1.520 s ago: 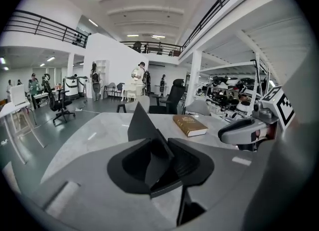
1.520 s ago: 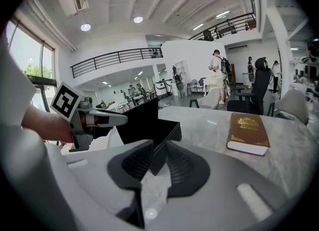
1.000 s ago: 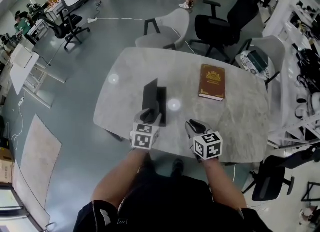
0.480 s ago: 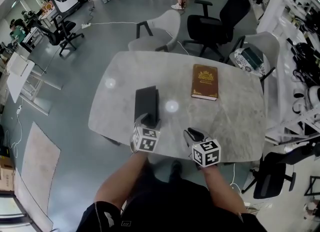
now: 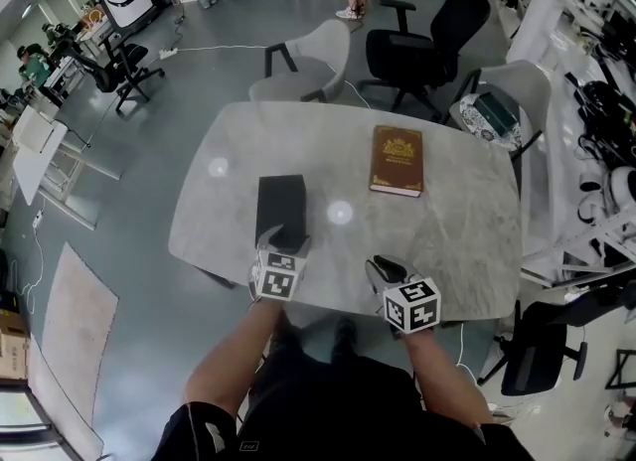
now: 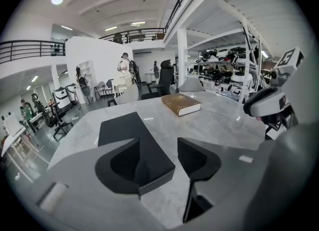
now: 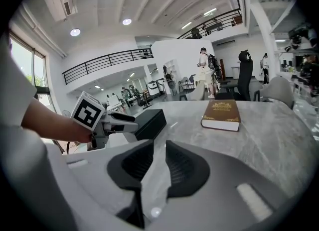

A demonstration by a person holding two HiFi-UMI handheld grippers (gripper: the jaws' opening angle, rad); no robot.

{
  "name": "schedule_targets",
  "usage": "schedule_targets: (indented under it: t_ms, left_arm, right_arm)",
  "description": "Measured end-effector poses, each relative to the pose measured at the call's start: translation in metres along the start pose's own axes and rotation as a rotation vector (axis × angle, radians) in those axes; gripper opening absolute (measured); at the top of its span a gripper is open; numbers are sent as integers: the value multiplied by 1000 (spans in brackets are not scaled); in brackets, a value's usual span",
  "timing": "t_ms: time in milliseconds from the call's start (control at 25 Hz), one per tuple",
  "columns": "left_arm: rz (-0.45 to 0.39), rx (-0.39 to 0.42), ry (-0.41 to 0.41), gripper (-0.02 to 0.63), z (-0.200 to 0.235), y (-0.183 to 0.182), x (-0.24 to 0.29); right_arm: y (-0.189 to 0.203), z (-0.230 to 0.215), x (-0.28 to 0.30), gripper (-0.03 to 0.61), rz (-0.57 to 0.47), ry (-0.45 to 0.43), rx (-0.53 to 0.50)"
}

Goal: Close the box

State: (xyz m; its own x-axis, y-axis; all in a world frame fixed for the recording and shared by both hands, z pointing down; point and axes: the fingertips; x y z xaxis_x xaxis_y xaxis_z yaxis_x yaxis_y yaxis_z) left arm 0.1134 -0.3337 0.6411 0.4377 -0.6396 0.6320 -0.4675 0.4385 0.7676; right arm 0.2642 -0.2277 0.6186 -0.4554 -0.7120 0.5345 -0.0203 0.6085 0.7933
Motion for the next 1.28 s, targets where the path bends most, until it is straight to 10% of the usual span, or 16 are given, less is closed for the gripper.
schedule_targets:
  t_ms: [400, 1280]
  left_arm:
    - [-146, -59, 74, 227, 21, -29, -61]
    - [-359, -4, 199, 206, 210, -3, -213]
  right_arm:
    - [-45, 21, 3, 81, -75, -7, -41]
    - [-135, 236, 76, 81, -201, 28, -194]
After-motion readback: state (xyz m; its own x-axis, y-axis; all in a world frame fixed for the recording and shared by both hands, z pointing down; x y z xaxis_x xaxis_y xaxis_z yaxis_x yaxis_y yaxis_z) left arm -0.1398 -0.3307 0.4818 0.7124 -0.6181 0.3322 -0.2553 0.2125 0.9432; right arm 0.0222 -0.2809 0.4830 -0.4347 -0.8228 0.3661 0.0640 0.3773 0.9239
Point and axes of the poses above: the fingertips, and each gripper's own axes: x forward along the fingers, z to its left, y out of its underside, and after that the axes turned 1 degree about z, right-handed
